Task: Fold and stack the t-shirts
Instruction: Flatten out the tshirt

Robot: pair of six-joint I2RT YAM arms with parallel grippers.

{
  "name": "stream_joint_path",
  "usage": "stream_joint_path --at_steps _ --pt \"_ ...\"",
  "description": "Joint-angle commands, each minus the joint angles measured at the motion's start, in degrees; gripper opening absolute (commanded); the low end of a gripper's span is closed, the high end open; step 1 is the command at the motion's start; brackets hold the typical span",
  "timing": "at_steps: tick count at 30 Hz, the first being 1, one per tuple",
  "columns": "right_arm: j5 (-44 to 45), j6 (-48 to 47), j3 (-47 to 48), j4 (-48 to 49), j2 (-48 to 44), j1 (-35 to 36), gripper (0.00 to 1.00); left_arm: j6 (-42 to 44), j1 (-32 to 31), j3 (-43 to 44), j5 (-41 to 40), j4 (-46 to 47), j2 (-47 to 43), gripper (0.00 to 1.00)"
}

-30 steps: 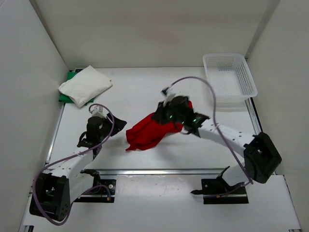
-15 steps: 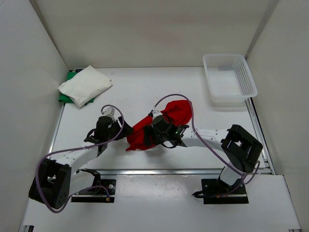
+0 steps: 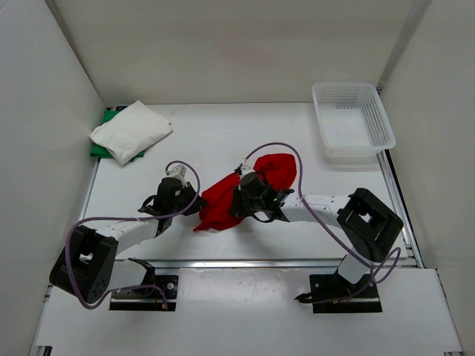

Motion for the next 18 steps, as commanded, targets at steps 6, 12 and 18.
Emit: stream_joint_path --at_steps 6,12,18 --pt "-1.65 -0.23 -4.16 2.02 -12.05 -4.51 0.15 0.26 0.44 5.25 -2.6 0.31 -3.5 0.0" --pt "-0.95 0.29 0.67 -0.08 -6.27 0.67 0.45 -1.14 0.61 2.01 -1.91 1.88 -3.58 0.0" --pt "3.0 0.29 5.95 -4.48 0.95 -0.37 0.46 -1.94 1.66 -0.54 -1.99 3.21 -5.87 0.0"
